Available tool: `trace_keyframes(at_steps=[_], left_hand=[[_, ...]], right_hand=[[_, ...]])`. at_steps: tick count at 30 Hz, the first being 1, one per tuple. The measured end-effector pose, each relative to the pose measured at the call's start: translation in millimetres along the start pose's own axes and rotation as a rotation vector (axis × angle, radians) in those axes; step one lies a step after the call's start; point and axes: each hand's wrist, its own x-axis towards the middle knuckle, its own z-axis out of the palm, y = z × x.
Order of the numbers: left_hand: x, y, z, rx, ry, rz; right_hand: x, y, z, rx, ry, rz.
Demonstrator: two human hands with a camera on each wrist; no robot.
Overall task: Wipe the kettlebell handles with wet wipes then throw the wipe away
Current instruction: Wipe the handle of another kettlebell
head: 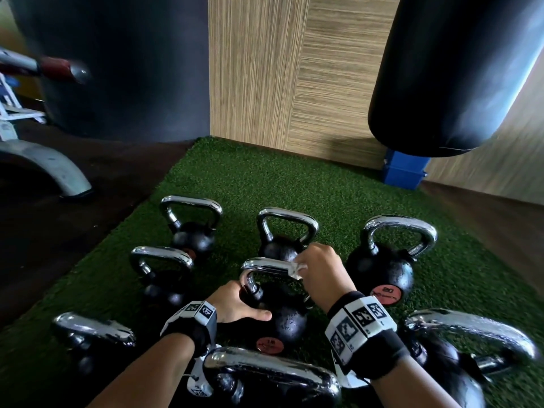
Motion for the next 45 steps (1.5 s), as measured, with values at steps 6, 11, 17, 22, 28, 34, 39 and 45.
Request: trace_keyframes(at_steps=[6, 11, 17, 22, 28, 34, 39, 45], left_hand=[[-2, 2, 0, 0.004, 0.014, -0.025], [-3, 6, -3, 0.02, 0.014, 0.01], [-6, 7, -1, 0.037, 0.039, -0.04], [-6, 7, 0, 0.011, 0.044, -0.066], [-6, 6, 0, 0.019, 0.052, -0.094], [-7, 6, 2, 0.115, 0.033, -0.072], [-7, 6, -22, 0.159, -0.132, -0.082], [-17, 53, -77, 0.003, 0.459, 0.175]], right_hand=[[-3, 28, -16, 0.021, -0.041, 0.228], [-2, 37, -13, 0.073, -0.052, 0.257], [-6, 54, -2, 0.097, -0.162, 0.362], [-4, 64, 6, 0.12, -0.206, 0.399], [-4, 70, 21, 0.17, -0.243, 0.454], [-15, 65, 40, 0.195, -0.226, 0.5], [-8, 65, 13, 0.136, -0.272, 0.56], [12, 41, -56, 0.252, -0.109, 0.251]])
